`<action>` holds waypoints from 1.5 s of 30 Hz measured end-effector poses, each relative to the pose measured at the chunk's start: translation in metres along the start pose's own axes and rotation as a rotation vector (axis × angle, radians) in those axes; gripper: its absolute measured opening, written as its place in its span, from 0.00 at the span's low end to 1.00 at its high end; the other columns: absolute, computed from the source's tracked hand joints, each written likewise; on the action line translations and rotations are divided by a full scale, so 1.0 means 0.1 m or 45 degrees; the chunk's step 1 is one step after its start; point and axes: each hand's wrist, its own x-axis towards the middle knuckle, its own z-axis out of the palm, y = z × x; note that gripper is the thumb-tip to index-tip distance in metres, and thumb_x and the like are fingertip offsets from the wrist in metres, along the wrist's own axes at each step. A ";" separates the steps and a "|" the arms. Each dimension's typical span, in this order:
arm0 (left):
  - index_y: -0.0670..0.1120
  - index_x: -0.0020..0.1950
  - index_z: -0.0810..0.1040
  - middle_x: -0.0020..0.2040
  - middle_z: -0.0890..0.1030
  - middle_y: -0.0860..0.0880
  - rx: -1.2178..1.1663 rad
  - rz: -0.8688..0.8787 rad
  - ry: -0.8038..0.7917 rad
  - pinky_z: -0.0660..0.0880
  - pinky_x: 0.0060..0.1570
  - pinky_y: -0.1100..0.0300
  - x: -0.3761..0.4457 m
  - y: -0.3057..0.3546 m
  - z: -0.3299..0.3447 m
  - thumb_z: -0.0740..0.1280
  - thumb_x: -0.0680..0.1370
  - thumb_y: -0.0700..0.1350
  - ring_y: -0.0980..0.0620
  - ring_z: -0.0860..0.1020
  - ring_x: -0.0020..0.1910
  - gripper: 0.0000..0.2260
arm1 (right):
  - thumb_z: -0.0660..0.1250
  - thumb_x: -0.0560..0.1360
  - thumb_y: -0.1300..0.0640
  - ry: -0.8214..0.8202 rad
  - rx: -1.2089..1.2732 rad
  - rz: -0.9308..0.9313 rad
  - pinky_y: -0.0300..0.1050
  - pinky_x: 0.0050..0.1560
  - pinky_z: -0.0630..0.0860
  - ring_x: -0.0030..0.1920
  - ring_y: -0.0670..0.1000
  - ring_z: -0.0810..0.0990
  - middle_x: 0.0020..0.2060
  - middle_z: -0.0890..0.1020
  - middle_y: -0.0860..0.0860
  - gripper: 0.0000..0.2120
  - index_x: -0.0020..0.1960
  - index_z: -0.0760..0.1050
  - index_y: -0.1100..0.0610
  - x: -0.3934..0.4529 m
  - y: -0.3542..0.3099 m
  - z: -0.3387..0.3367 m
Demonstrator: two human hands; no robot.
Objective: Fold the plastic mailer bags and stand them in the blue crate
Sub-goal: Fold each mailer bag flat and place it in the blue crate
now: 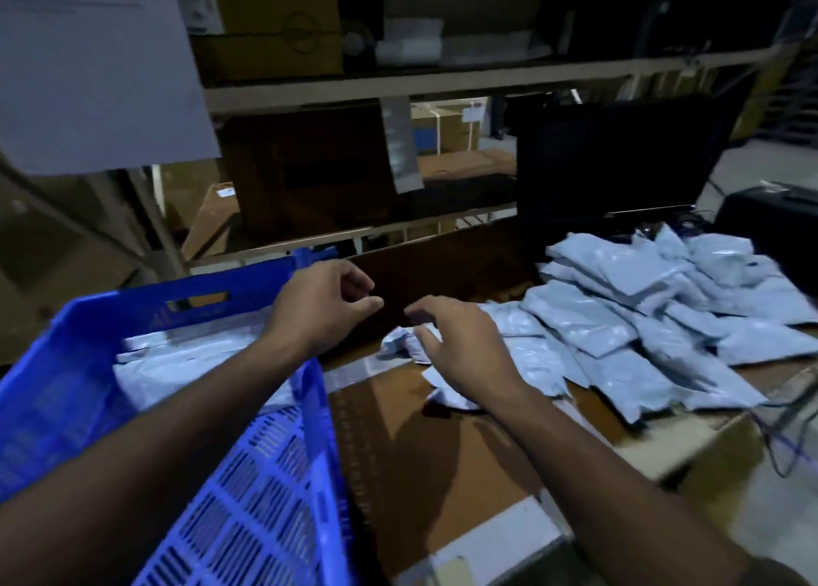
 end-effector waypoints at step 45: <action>0.42 0.80 0.64 0.80 0.64 0.44 0.641 -0.100 -0.191 0.48 0.78 0.51 -1.41 0.41 2.61 0.46 0.83 0.57 0.48 0.60 0.80 0.30 | 0.48 0.83 0.44 -0.659 -0.383 -0.241 0.53 0.74 0.52 0.76 0.55 0.65 0.75 0.70 0.56 0.27 0.75 0.69 0.55 -1.38 1.79 0.22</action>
